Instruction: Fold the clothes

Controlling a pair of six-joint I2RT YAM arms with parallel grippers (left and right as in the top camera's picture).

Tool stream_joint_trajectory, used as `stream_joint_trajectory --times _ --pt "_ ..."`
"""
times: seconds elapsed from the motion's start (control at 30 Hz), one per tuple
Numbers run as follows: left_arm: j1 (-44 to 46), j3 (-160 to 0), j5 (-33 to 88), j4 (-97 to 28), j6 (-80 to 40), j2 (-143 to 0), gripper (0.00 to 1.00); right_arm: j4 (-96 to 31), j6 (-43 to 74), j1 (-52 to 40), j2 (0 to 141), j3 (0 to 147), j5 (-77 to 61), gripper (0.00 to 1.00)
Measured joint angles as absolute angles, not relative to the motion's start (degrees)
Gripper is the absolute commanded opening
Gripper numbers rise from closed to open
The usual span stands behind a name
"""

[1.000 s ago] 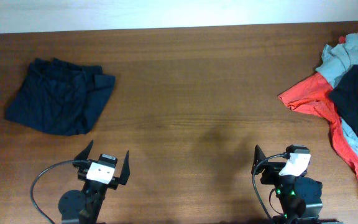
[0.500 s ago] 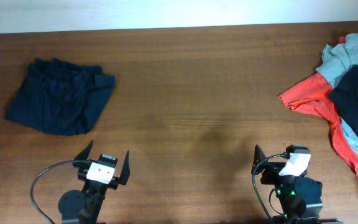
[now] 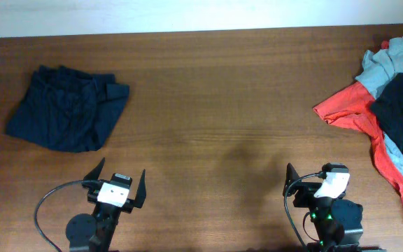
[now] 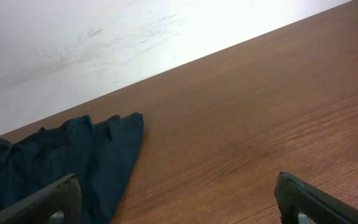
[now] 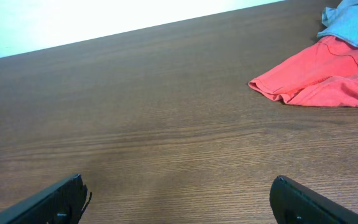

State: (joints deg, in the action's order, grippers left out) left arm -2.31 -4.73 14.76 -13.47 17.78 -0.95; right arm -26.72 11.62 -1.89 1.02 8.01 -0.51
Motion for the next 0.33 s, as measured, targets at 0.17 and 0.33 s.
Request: stream_joint_trajectory --times 0.17,0.33 --pt "-2.3 -4.7 14.8 -13.5 17.8 -1.0 0.99 -26.7 11.6 -1.9 1.0 8.0 -0.5 0.99" --pt "-2.3 -4.7 14.8 -13.5 17.8 -1.0 0.99 -26.7 11.6 -1.9 1.0 8.0 -0.5 0.98"
